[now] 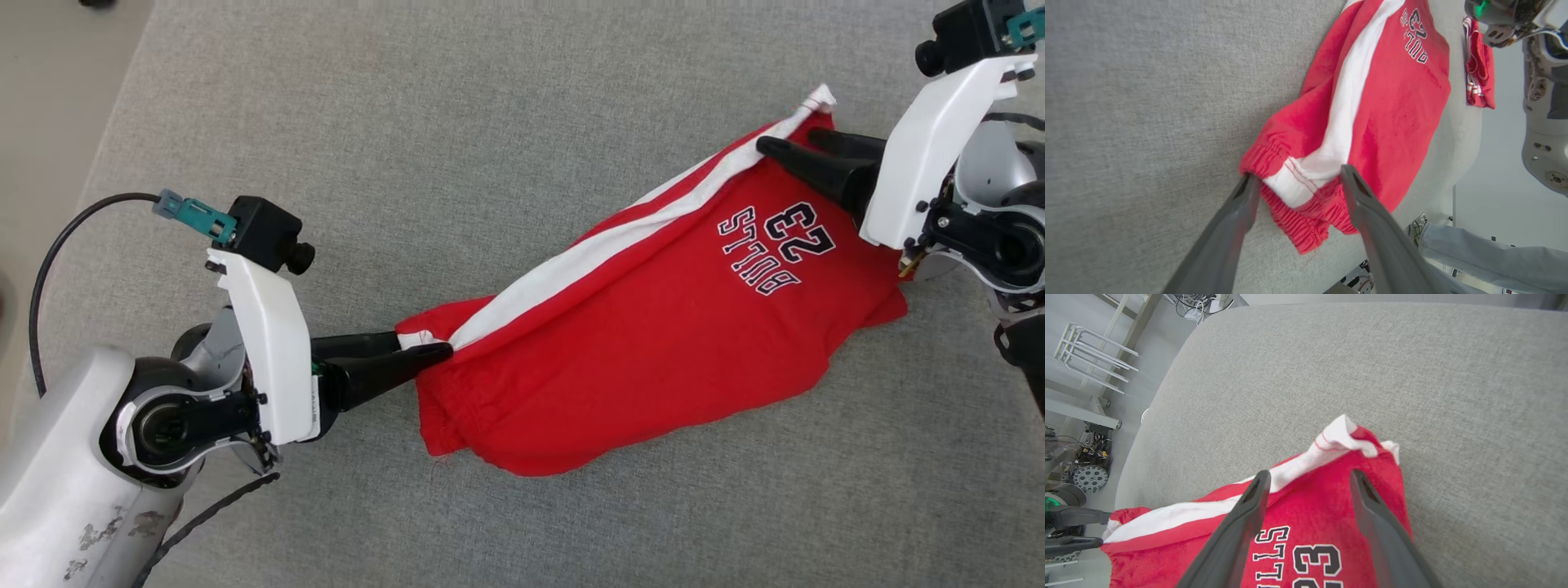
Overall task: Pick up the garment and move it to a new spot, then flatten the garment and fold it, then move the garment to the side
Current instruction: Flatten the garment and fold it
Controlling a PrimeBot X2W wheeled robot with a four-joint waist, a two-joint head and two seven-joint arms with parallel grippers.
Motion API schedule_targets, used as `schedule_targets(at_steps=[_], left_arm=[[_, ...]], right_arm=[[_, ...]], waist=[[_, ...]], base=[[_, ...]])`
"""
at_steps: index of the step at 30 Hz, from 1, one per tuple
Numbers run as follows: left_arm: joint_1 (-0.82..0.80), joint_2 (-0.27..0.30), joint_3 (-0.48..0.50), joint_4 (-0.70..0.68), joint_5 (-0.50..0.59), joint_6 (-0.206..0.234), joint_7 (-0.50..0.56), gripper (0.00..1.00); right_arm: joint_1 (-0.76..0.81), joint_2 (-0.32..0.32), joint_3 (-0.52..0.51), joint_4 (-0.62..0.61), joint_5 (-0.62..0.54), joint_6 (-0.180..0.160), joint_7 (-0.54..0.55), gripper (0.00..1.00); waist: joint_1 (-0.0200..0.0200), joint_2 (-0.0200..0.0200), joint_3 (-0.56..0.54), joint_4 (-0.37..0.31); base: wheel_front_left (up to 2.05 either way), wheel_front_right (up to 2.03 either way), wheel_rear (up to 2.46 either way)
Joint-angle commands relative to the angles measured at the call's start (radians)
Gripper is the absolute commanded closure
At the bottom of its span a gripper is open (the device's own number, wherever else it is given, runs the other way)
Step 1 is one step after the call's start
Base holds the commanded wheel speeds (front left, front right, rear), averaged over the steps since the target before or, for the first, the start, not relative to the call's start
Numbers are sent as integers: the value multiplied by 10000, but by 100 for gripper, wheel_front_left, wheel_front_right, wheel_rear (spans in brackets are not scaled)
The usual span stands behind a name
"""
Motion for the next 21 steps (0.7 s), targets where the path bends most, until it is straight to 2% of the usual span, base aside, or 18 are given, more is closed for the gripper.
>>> schedule_targets(at_steps=[1, 7, 10, 13, 15, 19, 21], left_arm=[[-78, 94, 18, 9, 37, -10, -42, 0], [355, 754, -14, -351, 314, -11, -269, 0], [540, 1261, 207, -609, 1020, -11, -871, 0], [863, 1477, 360, -868, 2145, -3, -2003, 0], [1091, 1452, 473, -1000, 2946, 159, -2964, 0], [1570, 1041, 548, -1358, 4662, 563, -5184, 0], [1893, 616, 692, -1286, 5443, 1088, -6486, 0]], right_arm=[[48, -54, 25, 35, 71, 4, -94, 0], [240, -365, 419, -129, 352, 4, -1499, 0], [488, -582, 521, -224, 350, 4, -2409, 0], [869, -840, 561, -152, 473, 4, -3225, 0], [1235, -961, 575, 11, 569, 4, -3753, 0], [1880, -1110, 777, 542, 561, 4, -4669, 0], [2128, -1064, 1019, 892, 670, 4, -4957, 0]], waist=[[0, 0, -167, -39], [0, 0, -961, -198], [0, 0, -1322, -236], [0, 0, -1689, -223], [0, 0, -1911, -164], [0, 0, -2164, 37], [0, 0, -2206, 165]], base=[[0, 0, 0], [0, 0, 0], [0, 0, 0], [0, 0, 0], [0, 0, 0], [0, 0, 0], [0, 0, 0]])
